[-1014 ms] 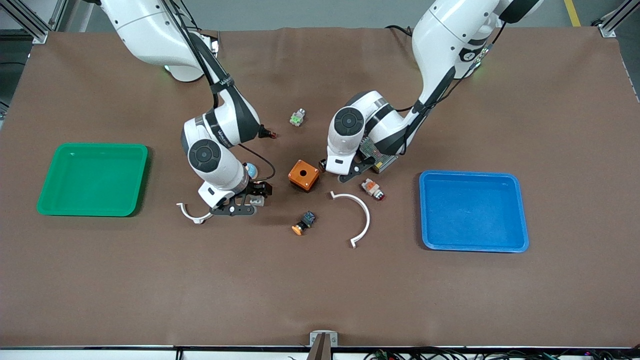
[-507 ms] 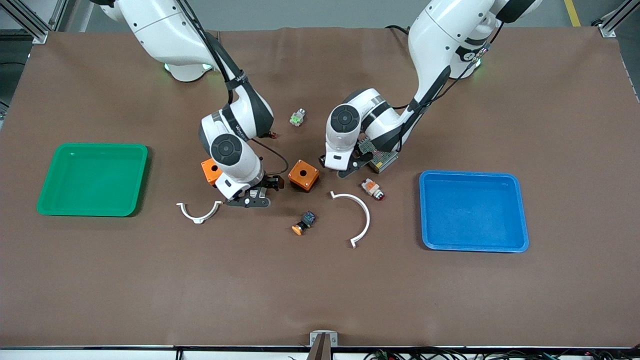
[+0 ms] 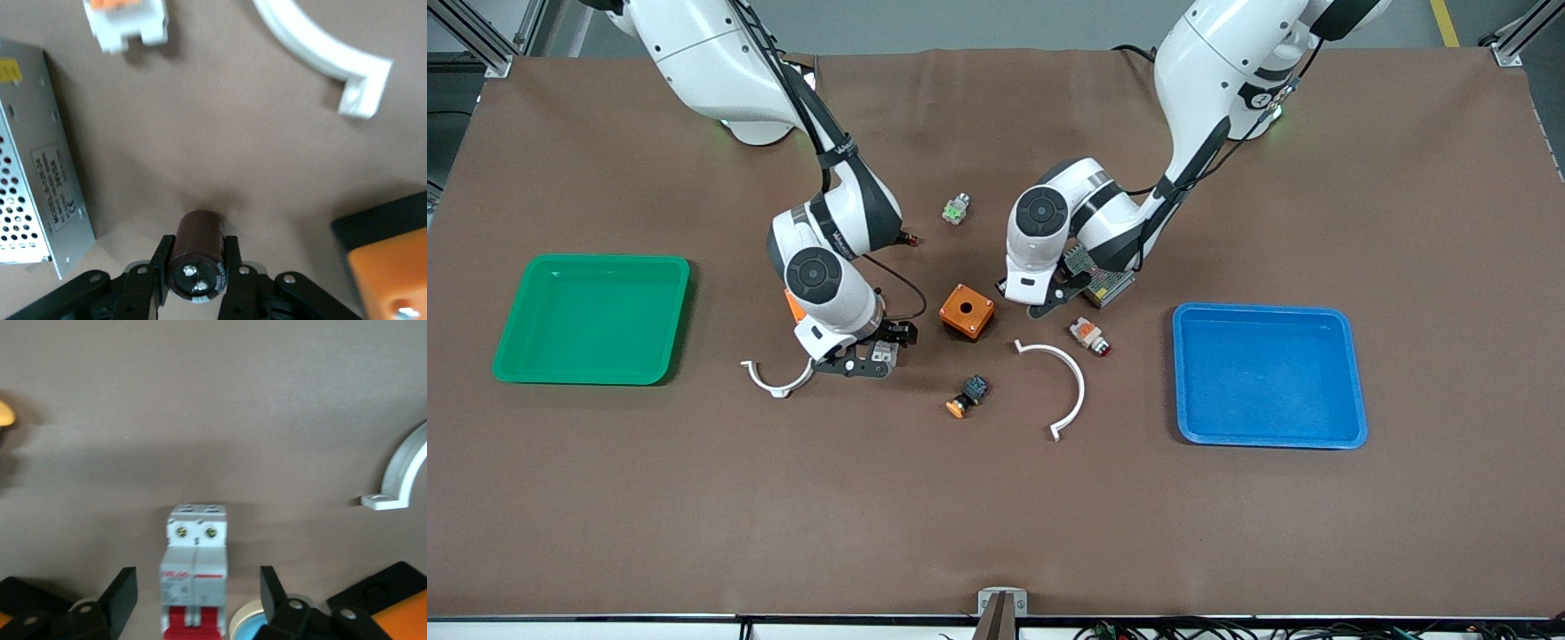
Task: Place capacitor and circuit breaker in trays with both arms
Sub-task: 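Grasp the breaker with the right gripper while the left gripper grasps the capacitor, then carry the capacitor with the left gripper while the right gripper lifts the breaker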
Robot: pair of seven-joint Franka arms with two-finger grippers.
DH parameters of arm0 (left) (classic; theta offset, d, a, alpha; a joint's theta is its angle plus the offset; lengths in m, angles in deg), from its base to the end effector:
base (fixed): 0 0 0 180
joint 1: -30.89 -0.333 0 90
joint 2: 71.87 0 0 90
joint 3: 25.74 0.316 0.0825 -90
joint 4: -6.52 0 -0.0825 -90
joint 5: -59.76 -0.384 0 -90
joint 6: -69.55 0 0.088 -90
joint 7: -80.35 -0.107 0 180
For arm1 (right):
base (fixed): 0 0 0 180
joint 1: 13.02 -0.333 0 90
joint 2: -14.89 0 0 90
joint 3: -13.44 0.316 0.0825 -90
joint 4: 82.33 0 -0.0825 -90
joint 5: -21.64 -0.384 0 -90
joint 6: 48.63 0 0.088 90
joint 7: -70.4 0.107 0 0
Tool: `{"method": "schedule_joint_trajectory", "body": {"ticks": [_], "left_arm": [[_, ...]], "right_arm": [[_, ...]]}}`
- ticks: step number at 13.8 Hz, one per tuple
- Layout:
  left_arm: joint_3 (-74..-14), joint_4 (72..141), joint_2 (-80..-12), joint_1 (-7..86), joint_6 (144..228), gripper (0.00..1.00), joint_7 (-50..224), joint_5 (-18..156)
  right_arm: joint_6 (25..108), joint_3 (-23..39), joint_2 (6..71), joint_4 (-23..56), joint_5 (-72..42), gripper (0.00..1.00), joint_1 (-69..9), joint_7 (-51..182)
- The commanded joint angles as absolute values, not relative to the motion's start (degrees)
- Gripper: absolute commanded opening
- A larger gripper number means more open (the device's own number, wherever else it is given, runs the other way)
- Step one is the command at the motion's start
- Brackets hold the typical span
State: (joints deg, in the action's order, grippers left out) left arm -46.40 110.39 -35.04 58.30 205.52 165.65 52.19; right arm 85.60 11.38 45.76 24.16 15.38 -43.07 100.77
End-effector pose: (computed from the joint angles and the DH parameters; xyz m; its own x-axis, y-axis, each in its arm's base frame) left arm 0.4442 -0.4699 0.2008 0.8093 0.5734 -0.1273 0.5755 -0.8175 -0.0234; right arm 0.5601 0.3010 0.2239 0.9906 -0.1140 -0.0762 -0.1158 -0.9931 -0.0197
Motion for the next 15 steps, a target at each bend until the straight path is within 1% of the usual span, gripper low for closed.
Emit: {"method": "schedule_joint_trajectory", "body": {"ticks": [1, 3, 6, 7, 9, 10, 11, 12, 15], "left_arm": [[-46.3, 110.9, -40.9, 54.7, 202.3, 0.0, 166.0, 51.1], [-46.1, 110.9, -44.9, 50.3, 199.6, 0.0, 164.3, 51.0], [-46.0, 110.0, -49.3, 42.2, 194.3, 0.0, 155.1, 51.0], [-46.1, 109.4, -50.3, 39.3, 193.8, 0.0, 152.8, 51.0], [-46.2, 108.3, -51.1, 33.8, 193.2, 0.0, 146.7, 51.0], [-46.0, 108.3, -51.1, 31.1, 191.8, 0.0, 144.2, 51.0], [-46.0, 108.3, -51.1, 28.3, 191.5, 0.0, 141.9, 50.6], [-46.0, 108.4, -51.0, 25.2, 191.5, 0.0, 138.9, 49.5], [-46.2, 108.9, -50.4, 17.9, 191.4, 0.0, 129.9, 48.7]], "right_arm": [[85.8, 11.9, 46.4, 24.3, 15.2, 0.71, -42.1, 100.9], [86.0, 11.9, 46.7, 24.2, 15.2, 0.56, -42.7, 101.3], [85.8, 12.0, 46.6, 23.8, 15.2, 0.37, -43.3, 101.3], [85.6, 12.0, 46.5, 23.6, 15.2, 0.3, -43.6, 101.3], [85.1, 12.1, 45.7, 23.1, 15.2, 0.23, -43.6, 101.2], [82.8, 12.1, 44.2, 22.5, 15.2, 0.22, -43.5, 101.1], [77.5, 12.0, 42.3, 20.4, 15.2, 0.22, -43.0, 100.8], [70.4, 11.8, 40.9, 17.2, 15.3, 0.22, -42.2, 100.6], [49.7, 11.3, 37.3, 6.6, 16.6, 0.22, -36.2, 94.7]]}}
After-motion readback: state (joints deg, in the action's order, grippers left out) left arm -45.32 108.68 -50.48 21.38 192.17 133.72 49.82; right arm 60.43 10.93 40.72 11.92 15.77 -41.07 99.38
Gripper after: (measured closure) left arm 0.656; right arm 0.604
